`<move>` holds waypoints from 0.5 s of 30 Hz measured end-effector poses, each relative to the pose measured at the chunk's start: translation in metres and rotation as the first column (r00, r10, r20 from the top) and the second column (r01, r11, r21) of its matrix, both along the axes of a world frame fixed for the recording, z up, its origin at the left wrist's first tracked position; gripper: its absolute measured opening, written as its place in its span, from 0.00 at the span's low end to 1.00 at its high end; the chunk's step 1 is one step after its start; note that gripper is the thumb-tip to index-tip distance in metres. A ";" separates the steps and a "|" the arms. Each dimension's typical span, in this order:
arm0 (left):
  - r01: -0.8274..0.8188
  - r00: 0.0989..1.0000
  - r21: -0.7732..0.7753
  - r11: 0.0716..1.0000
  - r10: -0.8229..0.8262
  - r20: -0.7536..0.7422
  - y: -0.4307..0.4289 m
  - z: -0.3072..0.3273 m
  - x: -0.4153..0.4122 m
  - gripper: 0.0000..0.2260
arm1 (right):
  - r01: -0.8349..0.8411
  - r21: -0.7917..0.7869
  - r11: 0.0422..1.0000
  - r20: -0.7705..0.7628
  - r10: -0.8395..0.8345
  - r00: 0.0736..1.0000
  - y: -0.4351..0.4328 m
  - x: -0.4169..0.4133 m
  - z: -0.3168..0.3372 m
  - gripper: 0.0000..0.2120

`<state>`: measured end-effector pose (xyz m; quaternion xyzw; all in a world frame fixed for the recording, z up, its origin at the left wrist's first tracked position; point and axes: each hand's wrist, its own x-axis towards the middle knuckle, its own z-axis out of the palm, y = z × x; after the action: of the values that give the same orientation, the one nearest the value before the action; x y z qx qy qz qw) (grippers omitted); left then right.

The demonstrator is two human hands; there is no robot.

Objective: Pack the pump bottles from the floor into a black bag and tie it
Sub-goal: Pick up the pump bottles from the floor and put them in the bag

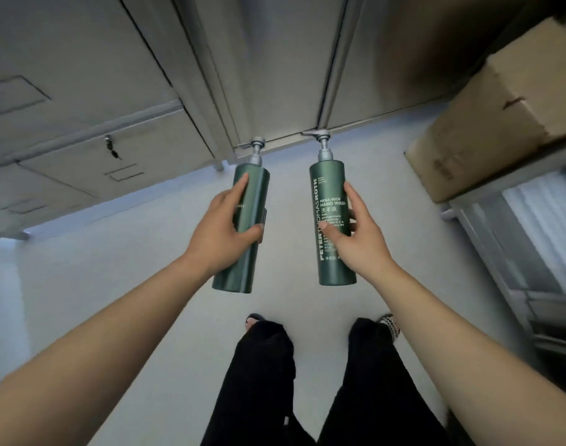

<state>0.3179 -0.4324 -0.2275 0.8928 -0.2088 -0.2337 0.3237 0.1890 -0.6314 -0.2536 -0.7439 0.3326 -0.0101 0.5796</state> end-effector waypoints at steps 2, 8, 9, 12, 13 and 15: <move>0.085 0.996 -0.029 0.996 -0.084 0.035 -0.019 0.039 -0.007 0.38 | 0.104 -0.017 0.994 0.019 -0.103 0.994 0.002 -0.021 0.034 0.37; 0.361 0.924 -0.114 0.926 -0.339 0.177 -0.083 0.108 -0.043 0.38 | 0.366 -0.077 0.927 0.079 -0.361 0.929 -0.014 -0.098 0.100 0.36; 0.392 0.913 -0.121 0.912 -0.370 0.171 -0.095 0.112 -0.054 0.38 | 0.411 -0.084 0.908 0.086 -0.404 0.911 -0.020 -0.114 0.107 0.36; 0.463 0.885 -0.143 0.875 -0.446 0.136 -0.130 0.121 -0.094 0.38 | 0.530 -0.120 0.840 0.117 -0.518 0.848 -0.038 -0.170 0.120 0.37; 0.490 0.871 -0.144 0.860 -0.475 0.125 -0.143 0.122 -0.110 0.38 | 0.571 -0.119 0.812 0.123 -0.558 0.820 -0.043 -0.193 0.123 0.37; 0.535 0.845 -0.138 0.834 -0.525 0.100 -0.169 0.122 -0.145 0.38 | 0.634 -0.126 0.763 0.121 -0.622 0.773 -0.053 -0.240 0.128 0.37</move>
<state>0.1728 -0.6017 -0.1056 0.7773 -0.4752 -0.2707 0.3109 -0.0510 -0.6847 -0.1252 -0.6327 0.5394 -0.2568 0.4927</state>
